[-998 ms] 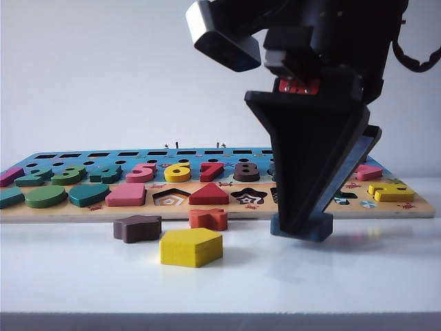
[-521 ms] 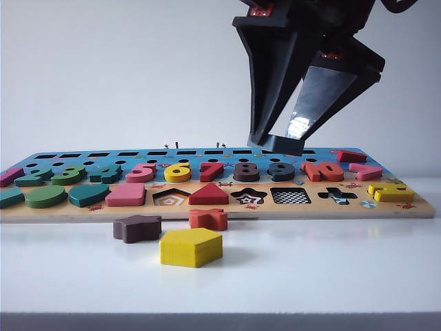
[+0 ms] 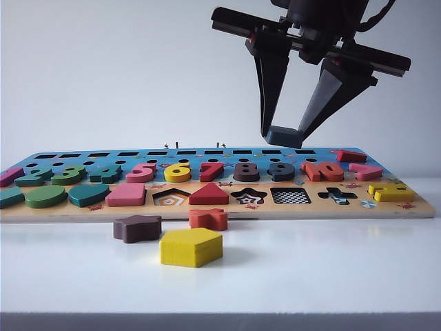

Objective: Insert the cube into the slot.

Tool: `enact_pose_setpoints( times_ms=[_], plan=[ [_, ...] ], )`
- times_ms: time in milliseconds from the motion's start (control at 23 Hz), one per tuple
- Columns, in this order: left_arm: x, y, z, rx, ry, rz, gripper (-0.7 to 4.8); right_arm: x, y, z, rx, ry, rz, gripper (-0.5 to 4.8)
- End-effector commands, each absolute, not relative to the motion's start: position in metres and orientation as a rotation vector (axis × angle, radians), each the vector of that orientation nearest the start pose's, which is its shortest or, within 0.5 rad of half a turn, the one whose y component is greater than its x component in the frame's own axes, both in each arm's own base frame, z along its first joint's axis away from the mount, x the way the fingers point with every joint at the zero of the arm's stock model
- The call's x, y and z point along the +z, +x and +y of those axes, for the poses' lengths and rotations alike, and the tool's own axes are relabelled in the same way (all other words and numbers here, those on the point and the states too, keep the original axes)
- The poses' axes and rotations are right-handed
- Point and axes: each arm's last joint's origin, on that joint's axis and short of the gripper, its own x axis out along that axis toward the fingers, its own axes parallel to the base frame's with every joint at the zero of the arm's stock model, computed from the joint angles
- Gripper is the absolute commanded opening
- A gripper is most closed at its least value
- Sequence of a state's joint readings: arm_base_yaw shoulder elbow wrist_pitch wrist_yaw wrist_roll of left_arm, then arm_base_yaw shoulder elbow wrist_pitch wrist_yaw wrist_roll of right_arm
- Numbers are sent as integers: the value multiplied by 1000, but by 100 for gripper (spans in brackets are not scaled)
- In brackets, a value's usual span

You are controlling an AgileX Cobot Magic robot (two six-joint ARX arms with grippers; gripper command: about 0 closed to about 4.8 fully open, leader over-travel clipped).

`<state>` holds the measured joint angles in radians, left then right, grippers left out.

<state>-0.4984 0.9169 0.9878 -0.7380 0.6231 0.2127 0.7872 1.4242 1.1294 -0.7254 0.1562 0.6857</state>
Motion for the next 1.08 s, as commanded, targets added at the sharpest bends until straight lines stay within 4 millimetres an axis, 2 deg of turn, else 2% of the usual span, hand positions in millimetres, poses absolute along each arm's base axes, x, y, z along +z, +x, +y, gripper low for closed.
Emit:
enact_pose_setpoints(
  times_ms=[43,390,651,1085],
  plan=[
    [336,142,-97,-1153,141,567,17,268,205,199,177,175,1033,89],
    [336,143,-97,-1153,141,567,17,255,206,200,130,156,1087,80],
    [336,143,-97,-1153,141,567,17,240,210,210,121,130,1129,80],
    [336,143,-97,-1153,141,567,17,237,211,211,110,136,1135,80]
  ],
)
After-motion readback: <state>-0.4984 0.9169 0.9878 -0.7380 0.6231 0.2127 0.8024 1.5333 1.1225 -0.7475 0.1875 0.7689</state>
